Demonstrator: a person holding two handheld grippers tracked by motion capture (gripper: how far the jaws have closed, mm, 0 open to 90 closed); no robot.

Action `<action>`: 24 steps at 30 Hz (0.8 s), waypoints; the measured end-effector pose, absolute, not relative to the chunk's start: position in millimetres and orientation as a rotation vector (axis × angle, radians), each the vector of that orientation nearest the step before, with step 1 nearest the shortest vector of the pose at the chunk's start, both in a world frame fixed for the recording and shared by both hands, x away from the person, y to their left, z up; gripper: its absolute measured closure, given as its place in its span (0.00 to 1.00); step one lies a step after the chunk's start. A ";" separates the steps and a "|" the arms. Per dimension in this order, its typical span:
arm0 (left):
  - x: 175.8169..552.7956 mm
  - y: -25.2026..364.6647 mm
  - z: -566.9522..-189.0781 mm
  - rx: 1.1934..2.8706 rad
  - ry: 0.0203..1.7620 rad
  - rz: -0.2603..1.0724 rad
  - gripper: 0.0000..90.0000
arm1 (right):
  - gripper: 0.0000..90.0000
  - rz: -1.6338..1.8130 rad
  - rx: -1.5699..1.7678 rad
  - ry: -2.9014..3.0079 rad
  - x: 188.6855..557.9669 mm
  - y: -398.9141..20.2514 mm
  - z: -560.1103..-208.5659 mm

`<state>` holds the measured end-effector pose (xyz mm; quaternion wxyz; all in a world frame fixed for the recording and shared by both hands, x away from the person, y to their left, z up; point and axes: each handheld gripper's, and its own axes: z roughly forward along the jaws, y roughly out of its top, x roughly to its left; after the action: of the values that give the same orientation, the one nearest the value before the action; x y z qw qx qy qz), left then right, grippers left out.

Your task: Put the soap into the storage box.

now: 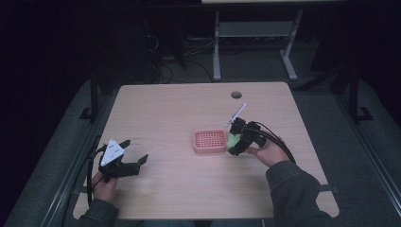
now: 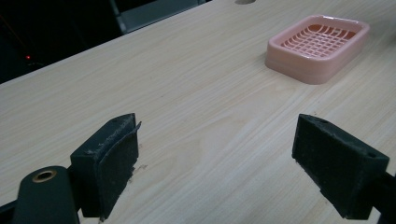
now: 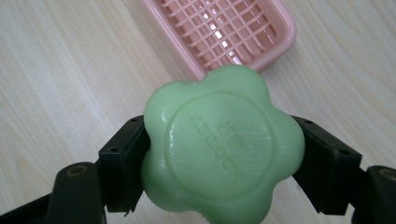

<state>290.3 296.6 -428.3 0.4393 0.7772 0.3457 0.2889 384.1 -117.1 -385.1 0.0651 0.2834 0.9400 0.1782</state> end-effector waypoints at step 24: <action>290.7 296.4 -428.4 1.924 0.859 0.711 0.16 | 0.29 0.520 0.781 2.873 403.9 -85.7 -380.3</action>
<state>290.7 296.4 -428.4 0.4430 0.7756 0.3465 0.2867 403.9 -85.7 -380.3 0.0597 0.2581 0.9488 0.1719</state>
